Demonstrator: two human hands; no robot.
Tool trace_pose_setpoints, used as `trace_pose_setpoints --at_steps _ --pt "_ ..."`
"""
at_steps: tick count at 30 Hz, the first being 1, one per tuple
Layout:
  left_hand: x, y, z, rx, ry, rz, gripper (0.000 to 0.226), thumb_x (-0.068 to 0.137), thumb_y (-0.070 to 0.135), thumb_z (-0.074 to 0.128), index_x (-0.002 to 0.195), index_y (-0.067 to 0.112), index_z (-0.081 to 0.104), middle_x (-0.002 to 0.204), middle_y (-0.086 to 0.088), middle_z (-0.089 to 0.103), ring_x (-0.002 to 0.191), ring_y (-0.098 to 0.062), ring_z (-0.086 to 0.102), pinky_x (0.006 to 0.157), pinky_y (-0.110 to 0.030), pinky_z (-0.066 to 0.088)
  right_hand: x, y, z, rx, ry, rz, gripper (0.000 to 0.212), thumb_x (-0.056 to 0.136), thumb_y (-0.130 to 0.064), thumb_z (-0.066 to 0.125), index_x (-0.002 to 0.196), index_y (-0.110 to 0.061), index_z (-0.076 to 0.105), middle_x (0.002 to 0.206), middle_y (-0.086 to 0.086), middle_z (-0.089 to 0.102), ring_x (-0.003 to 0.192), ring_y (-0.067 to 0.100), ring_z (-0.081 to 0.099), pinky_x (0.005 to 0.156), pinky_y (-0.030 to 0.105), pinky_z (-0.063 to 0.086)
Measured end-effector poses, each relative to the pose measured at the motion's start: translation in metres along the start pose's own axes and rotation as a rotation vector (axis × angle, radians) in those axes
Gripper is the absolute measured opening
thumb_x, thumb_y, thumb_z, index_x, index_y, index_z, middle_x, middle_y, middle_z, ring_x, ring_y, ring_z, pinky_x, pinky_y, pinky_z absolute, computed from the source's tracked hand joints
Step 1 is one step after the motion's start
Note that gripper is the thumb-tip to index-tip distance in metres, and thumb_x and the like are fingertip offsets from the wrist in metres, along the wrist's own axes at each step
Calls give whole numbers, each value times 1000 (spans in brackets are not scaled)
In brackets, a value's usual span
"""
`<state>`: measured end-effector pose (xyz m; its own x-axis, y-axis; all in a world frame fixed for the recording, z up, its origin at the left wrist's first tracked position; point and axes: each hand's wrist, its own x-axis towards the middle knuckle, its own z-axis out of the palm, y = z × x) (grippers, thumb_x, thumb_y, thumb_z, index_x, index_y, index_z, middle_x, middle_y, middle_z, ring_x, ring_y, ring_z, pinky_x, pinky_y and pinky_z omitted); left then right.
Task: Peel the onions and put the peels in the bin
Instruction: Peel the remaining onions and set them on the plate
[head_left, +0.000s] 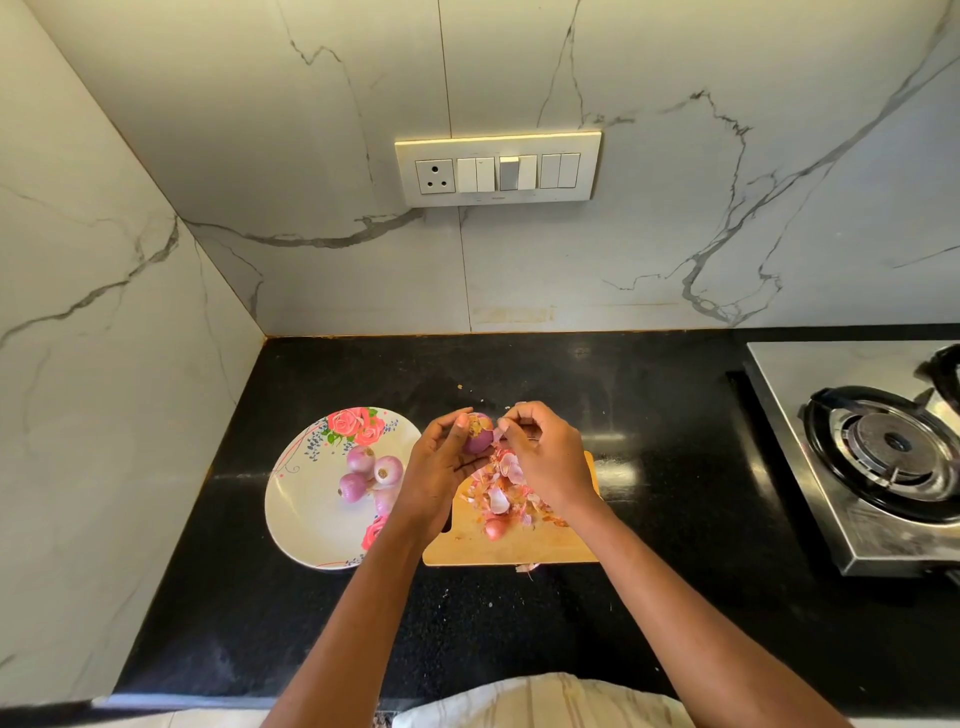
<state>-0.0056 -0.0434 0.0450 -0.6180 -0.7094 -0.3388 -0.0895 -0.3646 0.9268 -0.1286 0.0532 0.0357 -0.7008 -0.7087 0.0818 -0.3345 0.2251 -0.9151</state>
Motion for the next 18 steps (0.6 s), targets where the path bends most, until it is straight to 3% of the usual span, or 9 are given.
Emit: trace_pose_setpoints --at_steps 4,10,13,15,18 --pt "0 3 0 -43 -32 -25 28 105 27 49 129 19 62 122 -8 71 107 -24 72 83 -29 60 4 10 -3 58 25 136 5 100 -22 63 102 -27 63 95 -5 73 88 9 72 79 28 60" --pt "-3 2 4 -88 -80 -67 31 106 27 45 131 17 62 123 -11 71 110 -26 70 92 -35 58 5 12 -1 201 98 318 8 100 -18 63 104 -13 67 92 -1 73 77 5 72 68 18 58" --pt "-5 3 4 -145 -68 -85 34 107 34 42 124 15 65 112 -11 71 97 -21 70 85 -31 58 7 16 -5 260 157 441 6 101 -14 60 105 -14 65 91 -2 71 70 3 70 59 14 53" --pt "-4 2 2 -130 -76 -74 33 108 33 41 123 17 65 108 -8 72 93 -17 70 81 -27 58 8 25 -13 139 120 419 9 102 -16 58 103 -15 67 91 -2 72 78 8 71 64 18 56" --pt "-2 5 0 -81 -84 -61 31 108 27 41 130 17 61 115 -9 72 95 -16 73 81 -26 59 5 32 -18 -168 -57 267 33 103 -36 54 99 -10 73 91 4 73 88 21 70 79 40 56"
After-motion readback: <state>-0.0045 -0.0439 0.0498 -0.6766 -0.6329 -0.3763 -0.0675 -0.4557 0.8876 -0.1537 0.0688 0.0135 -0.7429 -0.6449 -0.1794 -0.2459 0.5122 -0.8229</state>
